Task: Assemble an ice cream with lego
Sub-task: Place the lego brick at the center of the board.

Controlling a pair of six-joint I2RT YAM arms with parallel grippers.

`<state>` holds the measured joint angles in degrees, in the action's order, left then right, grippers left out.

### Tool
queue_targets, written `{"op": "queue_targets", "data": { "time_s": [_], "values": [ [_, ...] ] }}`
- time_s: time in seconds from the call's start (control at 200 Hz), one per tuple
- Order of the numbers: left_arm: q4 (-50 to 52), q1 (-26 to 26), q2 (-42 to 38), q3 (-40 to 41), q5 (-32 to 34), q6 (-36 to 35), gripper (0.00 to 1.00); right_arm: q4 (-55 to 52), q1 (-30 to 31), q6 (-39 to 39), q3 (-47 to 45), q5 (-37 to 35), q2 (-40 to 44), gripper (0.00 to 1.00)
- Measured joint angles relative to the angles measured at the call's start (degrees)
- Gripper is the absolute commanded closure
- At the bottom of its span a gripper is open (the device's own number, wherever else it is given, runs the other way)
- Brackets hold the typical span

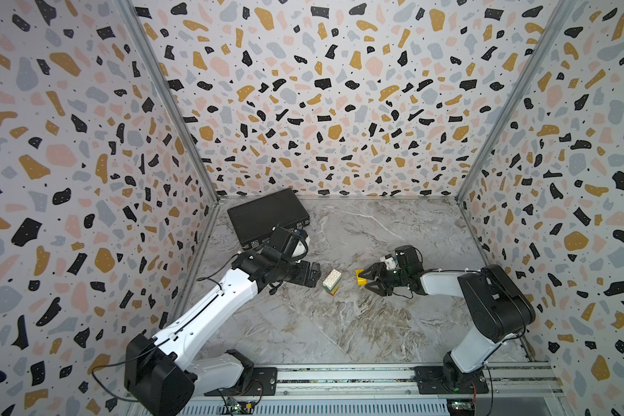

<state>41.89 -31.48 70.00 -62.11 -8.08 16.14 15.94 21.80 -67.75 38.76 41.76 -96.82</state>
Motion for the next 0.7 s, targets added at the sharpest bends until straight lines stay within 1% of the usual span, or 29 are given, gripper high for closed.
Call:
{"op": "queue_targets", "data": {
  "time_s": [0.08,0.195,0.315,0.405,0.506,0.601,0.701],
  "values": [
    [0.0,0.0,0.0,0.0,0.0,0.0,0.01,-0.1,0.0,-0.1,0.0,-0.4,0.0,0.37],
    [0.0,0.0,0.0,0.0,0.0,0.0,0.01,-2.0,0.0,0.5,-0.3,-1.9,1.2,0.37],
    [0.0,0.0,0.0,0.0,0.0,0.0,0.00,-9.1,0.0,4.4,-0.5,-6.3,7.2,0.39],
    [0.0,0.0,0.0,0.0,0.3,0.0,0.01,-18.5,0.0,10.6,1.5,-12.8,13.9,0.40],
    [0.0,0.0,0.0,0.0,1.2,0.0,0.01,-26.4,0.0,17.5,5.5,-21.3,18.9,0.42],
    [0.0,0.0,0.0,0.0,2.6,0.0,0.00,-30.5,0.0,23.3,8.1,-29.9,21.5,0.41],
    [0.2,0.0,0.0,-0.1,4.6,0.0,0.01,-32.4,-0.4,27.1,8.9,-37.8,21.7,0.41]
  ]
}}
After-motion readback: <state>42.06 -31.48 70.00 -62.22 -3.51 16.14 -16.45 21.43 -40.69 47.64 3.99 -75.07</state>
